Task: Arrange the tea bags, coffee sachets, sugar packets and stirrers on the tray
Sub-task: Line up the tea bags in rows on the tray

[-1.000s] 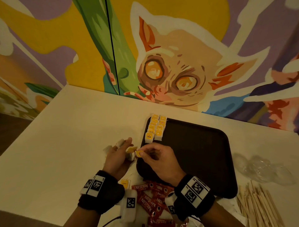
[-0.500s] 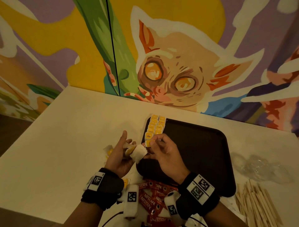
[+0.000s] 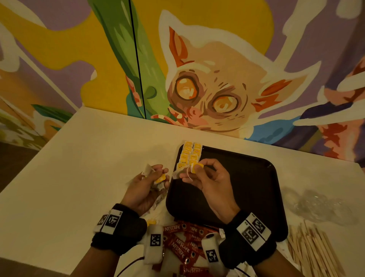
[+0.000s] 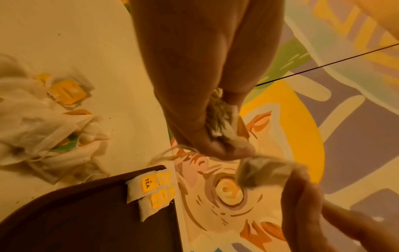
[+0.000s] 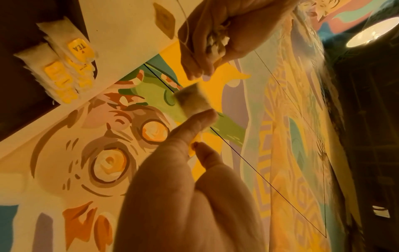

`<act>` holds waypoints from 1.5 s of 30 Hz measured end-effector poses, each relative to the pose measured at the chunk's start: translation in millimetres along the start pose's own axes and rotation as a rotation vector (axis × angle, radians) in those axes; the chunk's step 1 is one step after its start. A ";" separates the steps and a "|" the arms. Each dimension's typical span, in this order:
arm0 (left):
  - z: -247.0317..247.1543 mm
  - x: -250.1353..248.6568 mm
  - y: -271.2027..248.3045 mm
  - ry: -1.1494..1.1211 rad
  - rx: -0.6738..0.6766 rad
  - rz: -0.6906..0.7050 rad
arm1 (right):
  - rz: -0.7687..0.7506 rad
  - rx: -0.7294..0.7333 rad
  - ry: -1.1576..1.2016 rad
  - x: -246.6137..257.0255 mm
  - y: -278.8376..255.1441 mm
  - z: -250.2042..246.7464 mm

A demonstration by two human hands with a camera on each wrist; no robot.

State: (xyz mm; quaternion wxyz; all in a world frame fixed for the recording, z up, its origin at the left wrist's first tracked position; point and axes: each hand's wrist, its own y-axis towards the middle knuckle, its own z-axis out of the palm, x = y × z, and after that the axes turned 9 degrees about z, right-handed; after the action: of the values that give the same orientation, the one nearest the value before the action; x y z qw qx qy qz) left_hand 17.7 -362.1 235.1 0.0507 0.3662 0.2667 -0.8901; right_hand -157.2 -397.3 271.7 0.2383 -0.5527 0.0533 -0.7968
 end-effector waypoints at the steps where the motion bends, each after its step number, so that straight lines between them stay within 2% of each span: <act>1: 0.4 -1.9 -0.2 0.014 0.005 0.026 | -0.002 -0.002 -0.002 0.6 -0.8 -0.4; 5: 7.7 -7.1 -4.1 0.270 0.058 0.202 | -0.001 -0.023 -0.025 -0.2 -2.9 -0.3; 10: 23.6 -14.4 -13.5 0.738 0.339 0.410 | -0.017 -0.005 -0.075 -0.6 -4.5 -2.3; 15: 27.2 -17.8 -12.5 0.967 0.547 0.451 | -0.031 -0.015 -0.180 0.6 -7.8 -9.0; 19: 27.8 -14.9 -15.4 0.985 0.640 0.450 | -0.050 -0.030 -0.251 2.6 -8.5 -14.4; 25: 30.5 -0.7 -12.2 1.010 0.603 0.531 | -0.065 -0.040 -0.315 1.2 -9.1 -15.7; 30: 33.0 0.9 -11.6 0.972 0.500 0.552 | -0.076 -0.026 -0.303 -1.1 -10.4 -17.6; 45: 41.3 -4.3 -13.4 0.862 0.478 0.599 | 0.013 -0.004 -0.185 -6.3 -14.7 -21.9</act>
State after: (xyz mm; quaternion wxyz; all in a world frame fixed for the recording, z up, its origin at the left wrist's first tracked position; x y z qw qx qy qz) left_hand -8.8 -372.3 268.3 0.1030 0.7566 -0.0605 -0.6429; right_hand -180.0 -385.5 263.1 0.2463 -0.6242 0.0365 -0.7405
